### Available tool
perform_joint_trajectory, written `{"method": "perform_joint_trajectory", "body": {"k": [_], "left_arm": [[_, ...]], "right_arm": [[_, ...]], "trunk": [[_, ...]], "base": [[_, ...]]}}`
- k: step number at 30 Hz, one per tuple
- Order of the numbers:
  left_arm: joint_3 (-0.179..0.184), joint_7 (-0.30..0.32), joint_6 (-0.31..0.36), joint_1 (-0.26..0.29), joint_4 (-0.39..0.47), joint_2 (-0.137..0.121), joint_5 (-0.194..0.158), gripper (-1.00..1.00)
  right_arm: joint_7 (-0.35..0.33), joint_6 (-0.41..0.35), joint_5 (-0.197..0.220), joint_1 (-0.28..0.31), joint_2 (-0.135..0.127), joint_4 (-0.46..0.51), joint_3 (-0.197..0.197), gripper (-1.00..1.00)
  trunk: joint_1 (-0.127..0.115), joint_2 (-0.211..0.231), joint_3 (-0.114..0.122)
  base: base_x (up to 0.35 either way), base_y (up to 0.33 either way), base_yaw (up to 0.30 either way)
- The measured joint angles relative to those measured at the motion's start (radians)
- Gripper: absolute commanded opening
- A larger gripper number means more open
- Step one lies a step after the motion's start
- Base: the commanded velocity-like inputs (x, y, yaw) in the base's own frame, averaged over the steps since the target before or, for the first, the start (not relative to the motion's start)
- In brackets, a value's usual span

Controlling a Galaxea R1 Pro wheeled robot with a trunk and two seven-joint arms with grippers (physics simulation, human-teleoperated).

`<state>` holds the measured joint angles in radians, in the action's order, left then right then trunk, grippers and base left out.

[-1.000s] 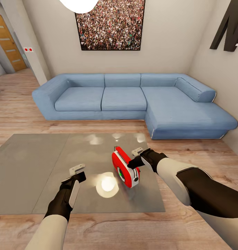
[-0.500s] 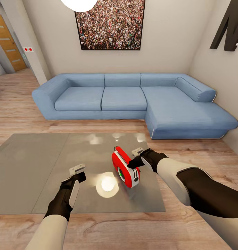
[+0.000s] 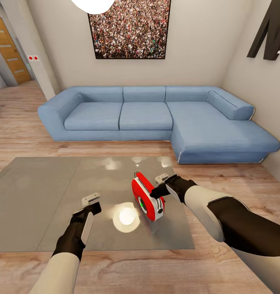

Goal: Turn on the radio receiver that's on the table in the living room.

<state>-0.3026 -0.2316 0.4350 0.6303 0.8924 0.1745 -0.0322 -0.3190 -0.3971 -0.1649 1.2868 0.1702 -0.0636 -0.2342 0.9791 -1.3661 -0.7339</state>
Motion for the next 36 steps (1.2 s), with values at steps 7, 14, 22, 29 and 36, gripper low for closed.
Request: {"method": "perform_joint_trajectory", "body": {"k": [7,14,22,29,36], "left_arm": [[0.000,0.000,0.001,0.000,-0.002,0.000,0.000,-1.00],[0.000,0.001,0.001,0.000,-0.003,0.000,0.000,-1.00],[0.000,0.002,0.001,0.000,-0.003,0.000,0.000,-1.00],[0.000,0.002,0.001,0.000,-0.003,0.000,0.000,-1.00],[0.000,0.002,0.001,0.000,-0.003,0.000,0.000,-1.00]], "right_arm": [[0.000,0.000,0.001,0.000,0.000,0.000,0.000,-1.00],[-0.001,0.001,0.002,0.000,0.000,0.000,0.000,-1.00],[-0.002,0.000,0.002,0.000,0.000,0.000,0.001,-1.00],[-0.002,0.000,0.000,0.000,0.000,0.000,0.000,-1.00],[-0.012,0.000,0.001,0.000,0.000,-0.001,0.001,-1.00]], "trunk": [[0.000,0.000,0.000],[0.000,0.000,0.000],[0.004,-0.007,-0.003],[0.015,-0.028,-0.013],[0.015,-0.028,-0.013]], "base": [[0.000,0.000,0.000],[0.000,0.000,0.000],[0.000,0.000,0.000],[0.000,0.000,0.000],[0.000,0.000,0.000]]}}
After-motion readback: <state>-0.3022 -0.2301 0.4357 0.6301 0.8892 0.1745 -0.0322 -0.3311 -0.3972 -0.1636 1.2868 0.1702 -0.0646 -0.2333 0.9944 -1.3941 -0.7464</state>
